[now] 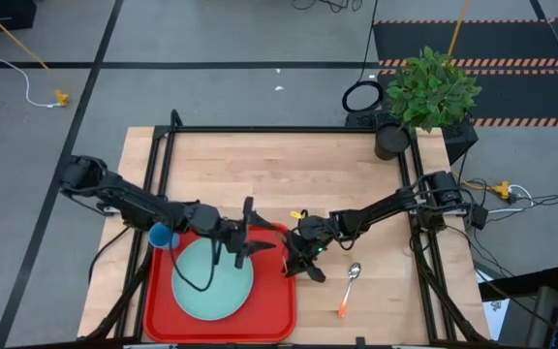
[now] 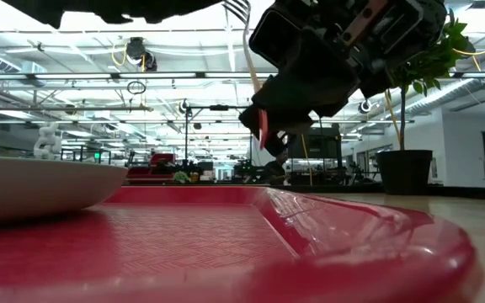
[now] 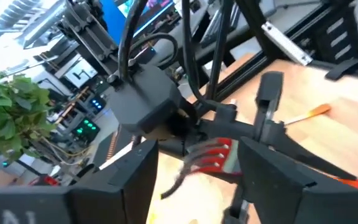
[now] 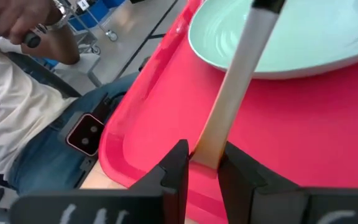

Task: Pick and place plate/cup/fork/spoon on tray
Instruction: Put the orange fork on the tray

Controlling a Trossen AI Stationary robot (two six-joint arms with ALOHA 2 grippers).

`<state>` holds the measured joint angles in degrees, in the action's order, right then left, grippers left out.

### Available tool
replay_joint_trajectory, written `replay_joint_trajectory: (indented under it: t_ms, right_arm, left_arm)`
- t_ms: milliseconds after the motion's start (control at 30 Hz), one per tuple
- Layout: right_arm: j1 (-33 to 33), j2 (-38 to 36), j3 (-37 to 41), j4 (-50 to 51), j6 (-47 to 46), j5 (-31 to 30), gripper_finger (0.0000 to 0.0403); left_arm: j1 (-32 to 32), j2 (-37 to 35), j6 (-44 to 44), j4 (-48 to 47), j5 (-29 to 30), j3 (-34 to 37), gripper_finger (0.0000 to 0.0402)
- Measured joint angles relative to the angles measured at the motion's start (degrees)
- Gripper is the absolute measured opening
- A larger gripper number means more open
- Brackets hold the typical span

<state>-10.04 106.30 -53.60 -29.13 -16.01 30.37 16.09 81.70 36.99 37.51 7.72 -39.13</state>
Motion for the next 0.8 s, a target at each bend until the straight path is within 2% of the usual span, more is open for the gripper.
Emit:
replay_joint_trajectory:
  t_ms: [200, 333, 800]
  right_arm:
    - [-0.09, 0.00, 0.02, 1.99, 0.58, 0.36, 0.0055]
    - [-0.21, 0.00, 0.02, 1.59, 1.05, 2.87, 0.0055]
    - [-0.24, 0.00, 0.04, 1.94, 1.96, 3.17, 0.0055]
  left_arm:
    - [0.01, 1.68, 2.34, -0.26, -0.04, -1.86, 0.0184]
    - [0.01, 1.72, 3.62, -2.68, -0.23, -1.86, 0.0159]
    - [-0.26, 1.70, 4.55, -4.01, -3.25, -1.84, 0.0062]
